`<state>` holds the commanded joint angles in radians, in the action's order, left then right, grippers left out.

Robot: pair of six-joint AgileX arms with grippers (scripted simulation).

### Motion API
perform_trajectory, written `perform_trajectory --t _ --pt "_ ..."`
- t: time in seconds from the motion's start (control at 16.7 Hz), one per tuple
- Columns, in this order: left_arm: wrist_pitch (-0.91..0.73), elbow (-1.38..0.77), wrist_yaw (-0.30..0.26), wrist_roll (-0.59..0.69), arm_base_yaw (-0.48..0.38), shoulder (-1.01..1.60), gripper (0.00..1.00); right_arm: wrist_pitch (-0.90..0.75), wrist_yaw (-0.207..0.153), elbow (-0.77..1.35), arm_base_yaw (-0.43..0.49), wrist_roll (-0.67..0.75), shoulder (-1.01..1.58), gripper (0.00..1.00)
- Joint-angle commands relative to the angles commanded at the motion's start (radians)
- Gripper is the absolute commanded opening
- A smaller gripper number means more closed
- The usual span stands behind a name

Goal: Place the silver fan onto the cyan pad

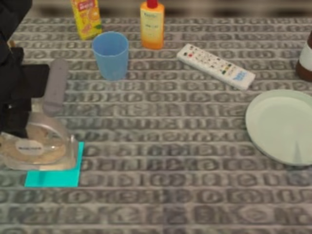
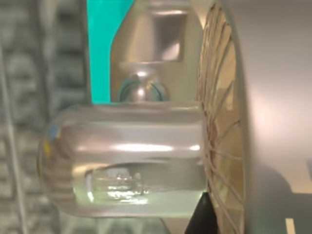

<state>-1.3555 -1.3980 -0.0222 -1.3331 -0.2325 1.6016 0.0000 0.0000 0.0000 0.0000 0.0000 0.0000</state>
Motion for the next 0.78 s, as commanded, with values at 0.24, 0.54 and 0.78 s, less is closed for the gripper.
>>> perform_trajectory --t 0.24,0.54,0.78 --pt "0.003 0.015 0.0 -0.024 0.012 -0.01 0.0 0.0 0.0 0.0 0.0 0.0 0.0 1.0" --pt "0.045 0.05 0.0 -0.023 0.01 -0.004 0.0 0.0 0.0 0.0 0.0 0.0 0.0 1.0" --pt "0.138 0.131 0.0 -0.026 0.014 0.009 0.0 0.0 0.0 0.0 0.0 0.0 0.0 1.0"
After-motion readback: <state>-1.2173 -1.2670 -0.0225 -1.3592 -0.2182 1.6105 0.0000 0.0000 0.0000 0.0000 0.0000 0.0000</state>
